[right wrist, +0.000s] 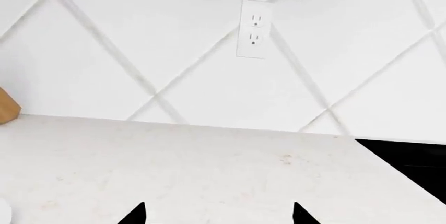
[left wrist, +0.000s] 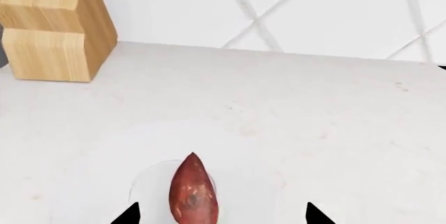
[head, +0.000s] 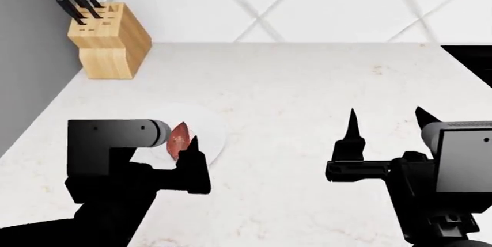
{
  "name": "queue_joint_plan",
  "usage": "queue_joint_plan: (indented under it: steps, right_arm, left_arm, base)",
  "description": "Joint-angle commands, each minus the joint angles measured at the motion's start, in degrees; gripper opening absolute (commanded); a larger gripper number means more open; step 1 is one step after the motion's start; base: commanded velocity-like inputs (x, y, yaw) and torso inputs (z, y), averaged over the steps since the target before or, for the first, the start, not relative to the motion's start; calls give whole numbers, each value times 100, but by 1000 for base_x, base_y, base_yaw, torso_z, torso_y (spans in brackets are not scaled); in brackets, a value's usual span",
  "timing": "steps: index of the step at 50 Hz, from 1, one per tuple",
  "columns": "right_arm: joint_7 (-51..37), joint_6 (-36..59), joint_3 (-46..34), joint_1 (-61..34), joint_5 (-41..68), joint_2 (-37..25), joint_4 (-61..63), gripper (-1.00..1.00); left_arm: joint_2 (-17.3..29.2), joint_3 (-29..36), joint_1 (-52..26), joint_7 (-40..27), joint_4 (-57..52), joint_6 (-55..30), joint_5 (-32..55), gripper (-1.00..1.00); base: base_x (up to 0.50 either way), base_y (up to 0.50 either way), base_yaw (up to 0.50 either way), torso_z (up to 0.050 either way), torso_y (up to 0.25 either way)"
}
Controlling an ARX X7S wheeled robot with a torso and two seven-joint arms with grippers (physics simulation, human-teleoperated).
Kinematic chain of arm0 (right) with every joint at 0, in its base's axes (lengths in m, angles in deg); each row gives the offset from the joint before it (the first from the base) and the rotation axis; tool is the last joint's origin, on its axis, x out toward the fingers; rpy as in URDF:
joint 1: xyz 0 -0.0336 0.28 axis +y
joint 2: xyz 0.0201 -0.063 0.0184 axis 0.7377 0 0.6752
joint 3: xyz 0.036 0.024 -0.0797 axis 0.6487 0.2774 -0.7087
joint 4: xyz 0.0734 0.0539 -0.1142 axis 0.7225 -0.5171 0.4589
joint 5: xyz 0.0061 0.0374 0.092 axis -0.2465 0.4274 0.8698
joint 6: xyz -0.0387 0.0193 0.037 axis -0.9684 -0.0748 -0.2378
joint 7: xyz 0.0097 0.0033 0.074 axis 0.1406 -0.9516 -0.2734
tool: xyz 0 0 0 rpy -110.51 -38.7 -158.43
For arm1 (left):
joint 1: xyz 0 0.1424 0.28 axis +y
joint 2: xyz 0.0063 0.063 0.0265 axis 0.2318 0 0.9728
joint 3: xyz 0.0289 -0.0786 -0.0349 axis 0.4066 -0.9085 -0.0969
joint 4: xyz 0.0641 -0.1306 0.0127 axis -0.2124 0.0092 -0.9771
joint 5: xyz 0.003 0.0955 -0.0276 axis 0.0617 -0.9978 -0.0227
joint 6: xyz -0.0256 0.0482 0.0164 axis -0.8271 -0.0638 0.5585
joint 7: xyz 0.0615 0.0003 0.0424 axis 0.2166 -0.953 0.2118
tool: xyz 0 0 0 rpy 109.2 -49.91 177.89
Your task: Place the sweet potato on the top rack of the oven.
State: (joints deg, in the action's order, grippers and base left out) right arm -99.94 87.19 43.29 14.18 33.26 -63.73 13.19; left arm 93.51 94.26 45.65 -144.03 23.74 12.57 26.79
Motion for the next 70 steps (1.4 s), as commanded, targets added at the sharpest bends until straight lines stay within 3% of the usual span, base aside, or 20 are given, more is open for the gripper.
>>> queue_joint_plan:
  steps: [1,25,39,70]
  right_arm:
    - [-47,11,-9,-127,106,-9,41,100]
    - [-109,94,-113,-338,160,8,19,100]
    - [-83,112,-184,-399,118,52,-30,100]
    - [149,21,-291,-329,-145,89,-180,100]
  left_arm:
    - [324,420,-781,-1442,589,138,1590,100]
    - [423,1310,-2310,-1004,2291,-408,1665,100]
    - [341,1731,-2467,-1009,2596,-560,1652,100]
    - [270,1931,-2177,-477,2748,-516,1152,100]
  base:
    - [0,0,0,0,0]
    - [0,0,0,0,0]
    - [0,0,0,0,0]
    - [0,0,0,0,0]
